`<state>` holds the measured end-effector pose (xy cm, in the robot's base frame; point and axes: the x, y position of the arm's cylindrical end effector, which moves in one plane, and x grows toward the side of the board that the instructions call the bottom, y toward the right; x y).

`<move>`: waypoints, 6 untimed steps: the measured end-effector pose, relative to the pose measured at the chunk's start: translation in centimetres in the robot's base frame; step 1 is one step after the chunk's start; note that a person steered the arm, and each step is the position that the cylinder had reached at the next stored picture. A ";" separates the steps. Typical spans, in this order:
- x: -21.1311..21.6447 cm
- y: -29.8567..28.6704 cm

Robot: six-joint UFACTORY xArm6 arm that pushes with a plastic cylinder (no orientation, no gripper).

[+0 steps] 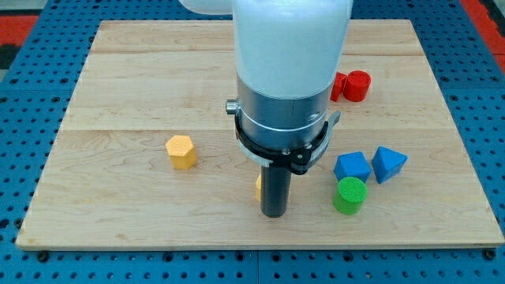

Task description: Move the yellow heart below the yellow hexagon

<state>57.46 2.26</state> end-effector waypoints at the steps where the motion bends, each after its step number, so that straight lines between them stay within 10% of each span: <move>1: 0.1 2.5; 6: -6.3 -8.4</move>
